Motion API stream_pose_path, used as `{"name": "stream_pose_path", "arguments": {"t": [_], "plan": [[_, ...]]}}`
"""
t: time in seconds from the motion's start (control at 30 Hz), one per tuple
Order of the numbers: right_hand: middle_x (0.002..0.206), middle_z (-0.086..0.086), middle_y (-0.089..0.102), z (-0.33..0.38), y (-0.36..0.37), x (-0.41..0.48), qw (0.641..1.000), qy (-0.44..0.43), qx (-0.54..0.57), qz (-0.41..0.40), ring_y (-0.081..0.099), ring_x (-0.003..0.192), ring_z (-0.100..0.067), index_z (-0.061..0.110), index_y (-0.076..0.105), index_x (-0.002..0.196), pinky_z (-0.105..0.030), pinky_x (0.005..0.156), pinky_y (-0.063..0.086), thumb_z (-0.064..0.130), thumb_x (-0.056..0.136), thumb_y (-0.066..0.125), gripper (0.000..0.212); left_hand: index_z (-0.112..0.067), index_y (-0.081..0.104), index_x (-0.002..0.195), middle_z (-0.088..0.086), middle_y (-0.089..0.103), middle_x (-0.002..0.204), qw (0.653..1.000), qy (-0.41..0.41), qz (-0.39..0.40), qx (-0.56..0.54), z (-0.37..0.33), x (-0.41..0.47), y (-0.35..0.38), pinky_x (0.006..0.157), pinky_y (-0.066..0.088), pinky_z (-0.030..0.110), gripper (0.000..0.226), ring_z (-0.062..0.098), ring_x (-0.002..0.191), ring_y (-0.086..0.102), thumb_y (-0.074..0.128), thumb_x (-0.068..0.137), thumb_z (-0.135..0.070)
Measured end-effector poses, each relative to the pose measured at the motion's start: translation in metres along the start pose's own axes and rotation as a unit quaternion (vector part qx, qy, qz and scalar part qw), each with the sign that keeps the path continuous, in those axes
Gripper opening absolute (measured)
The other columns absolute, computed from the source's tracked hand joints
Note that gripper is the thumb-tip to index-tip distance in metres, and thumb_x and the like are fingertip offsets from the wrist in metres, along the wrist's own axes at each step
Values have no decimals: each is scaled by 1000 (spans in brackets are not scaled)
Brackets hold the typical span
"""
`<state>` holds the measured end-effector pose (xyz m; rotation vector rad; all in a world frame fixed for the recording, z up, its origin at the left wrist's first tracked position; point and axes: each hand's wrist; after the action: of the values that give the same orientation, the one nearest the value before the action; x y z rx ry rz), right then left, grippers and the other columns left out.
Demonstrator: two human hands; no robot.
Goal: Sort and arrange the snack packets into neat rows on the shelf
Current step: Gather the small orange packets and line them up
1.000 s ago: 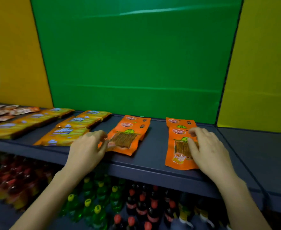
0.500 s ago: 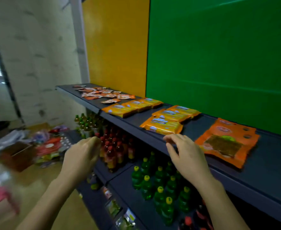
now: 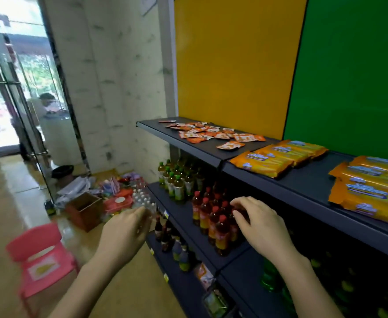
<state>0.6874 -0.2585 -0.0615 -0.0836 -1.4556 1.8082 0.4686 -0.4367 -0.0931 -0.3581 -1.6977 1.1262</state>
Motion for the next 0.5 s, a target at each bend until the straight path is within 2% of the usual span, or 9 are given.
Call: {"name": "stream_pose_path", "arguments": {"t": [0.13,0.27,0.37,0.5], "plan": [[122,18,55,19,14,42,1000,19,-10,-23,50,115,-5,33,51,122,-20,80,38,34,96,41,28,-18,65,82,-3,68,71,999,14,12,-28,38,31,8,46,39,25,8,20,62,65,68,80,-25],[120,18,56,29,28,74,999,30,-5,-27,52,114,-5,33,52,120,-19,79,39,34,95,42,27,-19,63,79,-6,65,66,999,30,12,-43,65,55,25,42,29,15,8,16,56,61,70,79,-24],[119,17,56,34,43,94,999,36,4,-23,52,112,-6,33,52,120,-19,80,40,34,95,43,26,-19,63,81,-6,67,69,998,23,21,-57,80,69,44,45,42,23,8,16,60,63,69,80,-24],[119,16,57,41,65,128,999,37,14,-22,52,113,-6,32,53,119,-24,89,44,33,95,45,26,-20,64,79,-7,66,65,997,28,28,-67,98,97,68,44,35,15,11,12,55,62,73,76,-24]]}}
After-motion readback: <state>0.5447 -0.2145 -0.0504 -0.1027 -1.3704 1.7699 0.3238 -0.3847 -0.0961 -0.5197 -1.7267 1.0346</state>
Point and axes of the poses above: each hand's wrist, its own x-axis towards the middle knuckle, its own y-axis out of the palm, z = x × y
